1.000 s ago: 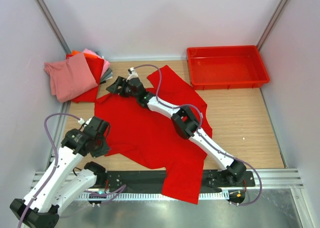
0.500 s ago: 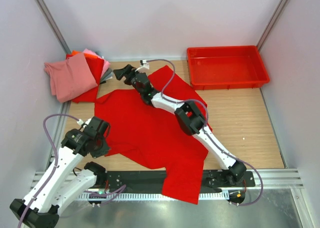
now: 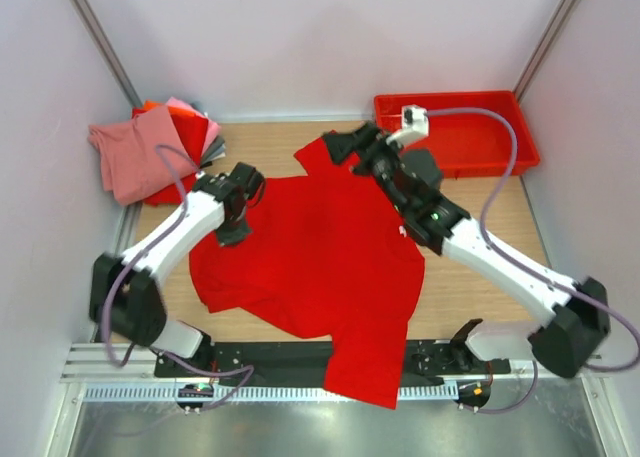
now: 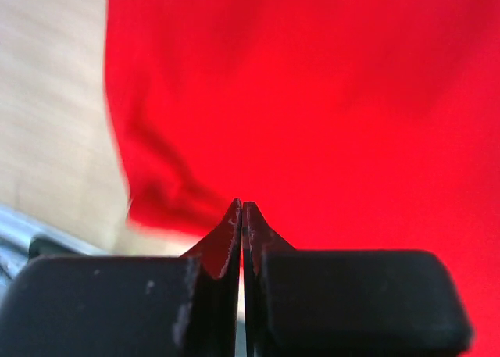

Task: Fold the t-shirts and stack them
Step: Flatten the tshirt out

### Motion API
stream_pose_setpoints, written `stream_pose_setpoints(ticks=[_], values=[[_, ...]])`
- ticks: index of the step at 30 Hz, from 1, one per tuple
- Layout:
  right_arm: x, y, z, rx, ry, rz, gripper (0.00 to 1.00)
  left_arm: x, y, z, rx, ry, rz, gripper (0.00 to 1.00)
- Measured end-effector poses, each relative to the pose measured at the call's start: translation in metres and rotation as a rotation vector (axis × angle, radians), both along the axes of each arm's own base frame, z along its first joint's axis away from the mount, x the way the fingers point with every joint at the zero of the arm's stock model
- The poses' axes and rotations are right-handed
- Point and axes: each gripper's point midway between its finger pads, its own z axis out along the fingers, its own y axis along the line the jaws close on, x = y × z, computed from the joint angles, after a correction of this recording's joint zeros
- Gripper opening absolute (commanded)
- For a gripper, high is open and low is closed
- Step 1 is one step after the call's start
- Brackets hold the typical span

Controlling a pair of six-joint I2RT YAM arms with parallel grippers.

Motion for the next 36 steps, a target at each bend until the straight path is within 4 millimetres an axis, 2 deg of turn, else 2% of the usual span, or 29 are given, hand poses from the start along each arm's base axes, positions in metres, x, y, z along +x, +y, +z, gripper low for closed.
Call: stream_pose_setpoints(ticks=[2, 4, 7, 9, 12, 17, 21, 28, 32, 36], values=[[-0.022, -0.017, -0.014, -0.024, 0.030, -0.003, 0.94, 0.040, -0.001, -0.017, 0.059, 0.011, 0.008, 0.00], [-0.036, -0.030, -0.048, -0.086, 0.102, -0.007, 0.93, 0.074, 0.002, -0.038, 0.109, 0.027, 0.024, 0.00], [-0.055, -0.048, -0.097, -0.191, 0.221, -0.015, 0.92, 0.108, 0.013, -0.064, 0.157, 0.047, 0.049, 0.00], [-0.070, -0.062, -0.111, -0.236, 0.267, -0.019, 0.92, 0.125, 0.024, -0.074, 0.194, 0.051, 0.066, 0.00], [-0.087, -0.078, -0.101, -0.241, 0.258, -0.024, 0.92, 0.150, 0.036, -0.077, 0.243, 0.029, 0.073, 0.00], [-0.104, -0.096, -0.078, -0.222, 0.211, -0.035, 0.92, 0.191, 0.045, -0.073, 0.305, -0.025, 0.059, 0.00], [-0.107, -0.100, -0.081, -0.245, 0.220, -0.038, 0.92, 0.204, 0.058, -0.080, 0.340, -0.011, 0.053, 0.00], [-0.105, -0.099, -0.097, -0.290, 0.259, -0.038, 0.92, 0.203, 0.078, -0.095, 0.430, 0.057, 0.020, 0.00], [-0.105, -0.099, -0.098, -0.293, 0.262, -0.038, 0.92, 0.203, 0.083, -0.092, 0.470, 0.064, 0.006, 0.00], [-0.105, -0.099, -0.098, -0.297, 0.262, -0.038, 0.92, 0.216, 0.090, -0.083, 0.507, 0.048, 0.006, 0.00]])
